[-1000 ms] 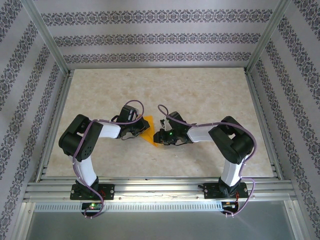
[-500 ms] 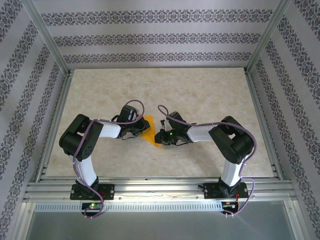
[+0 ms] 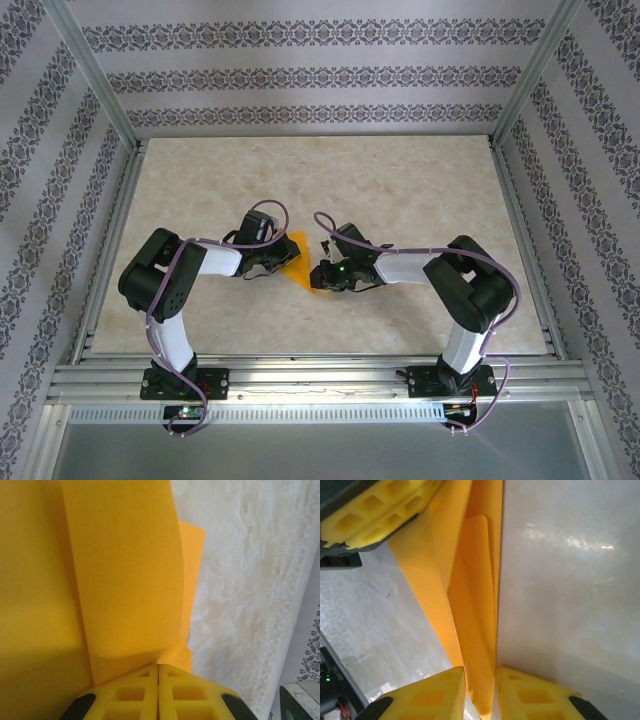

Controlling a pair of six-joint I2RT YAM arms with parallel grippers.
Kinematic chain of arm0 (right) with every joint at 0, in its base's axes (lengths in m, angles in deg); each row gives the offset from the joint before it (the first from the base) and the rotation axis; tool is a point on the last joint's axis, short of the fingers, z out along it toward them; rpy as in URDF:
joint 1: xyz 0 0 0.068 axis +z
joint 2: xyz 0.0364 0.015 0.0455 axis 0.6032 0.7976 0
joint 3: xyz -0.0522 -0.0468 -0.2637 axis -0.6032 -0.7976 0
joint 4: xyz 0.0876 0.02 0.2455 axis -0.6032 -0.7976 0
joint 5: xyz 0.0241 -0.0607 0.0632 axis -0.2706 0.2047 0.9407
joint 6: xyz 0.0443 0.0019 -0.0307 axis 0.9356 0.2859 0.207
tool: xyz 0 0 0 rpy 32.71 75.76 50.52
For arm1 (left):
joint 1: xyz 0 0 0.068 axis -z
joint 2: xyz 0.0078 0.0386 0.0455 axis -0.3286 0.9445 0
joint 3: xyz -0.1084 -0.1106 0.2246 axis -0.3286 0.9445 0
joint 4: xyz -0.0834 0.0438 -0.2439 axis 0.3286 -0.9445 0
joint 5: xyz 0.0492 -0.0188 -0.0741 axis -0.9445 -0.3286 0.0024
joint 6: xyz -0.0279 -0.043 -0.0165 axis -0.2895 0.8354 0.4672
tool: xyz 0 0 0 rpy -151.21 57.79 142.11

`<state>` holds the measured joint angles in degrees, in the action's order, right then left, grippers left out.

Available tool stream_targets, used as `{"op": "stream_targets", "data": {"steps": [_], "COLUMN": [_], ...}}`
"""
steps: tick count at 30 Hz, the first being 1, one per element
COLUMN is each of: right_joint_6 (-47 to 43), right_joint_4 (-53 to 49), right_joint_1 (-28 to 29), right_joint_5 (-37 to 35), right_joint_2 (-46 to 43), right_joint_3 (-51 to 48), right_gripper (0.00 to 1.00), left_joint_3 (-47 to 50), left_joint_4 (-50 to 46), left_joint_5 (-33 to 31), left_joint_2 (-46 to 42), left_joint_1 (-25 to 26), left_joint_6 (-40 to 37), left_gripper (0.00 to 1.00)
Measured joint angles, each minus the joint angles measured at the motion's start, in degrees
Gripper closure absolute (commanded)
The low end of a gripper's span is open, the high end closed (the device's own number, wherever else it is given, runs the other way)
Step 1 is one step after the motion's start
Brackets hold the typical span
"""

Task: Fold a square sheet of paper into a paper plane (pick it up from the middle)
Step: Fourth fold the wing at the center of the table.

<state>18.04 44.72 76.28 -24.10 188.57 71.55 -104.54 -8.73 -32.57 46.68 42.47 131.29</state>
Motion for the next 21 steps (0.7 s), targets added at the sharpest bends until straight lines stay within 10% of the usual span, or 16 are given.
{"op": "stream_targets", "data": {"steps": [21], "right_joint_6": [-0.31], "right_joint_4": [-3.5], "right_joint_1": [-0.52], "right_joint_5": [0.7], "right_joint_2": [-0.31], "right_joint_3": [1.64], "right_gripper": [0.72], "left_joint_3": [0.0], "left_joint_4": [0.02], "left_joint_5": [0.0], "left_joint_2": [0.0], "left_joint_1": [0.0], "left_joint_6": [0.02], "left_gripper": [0.93]}}
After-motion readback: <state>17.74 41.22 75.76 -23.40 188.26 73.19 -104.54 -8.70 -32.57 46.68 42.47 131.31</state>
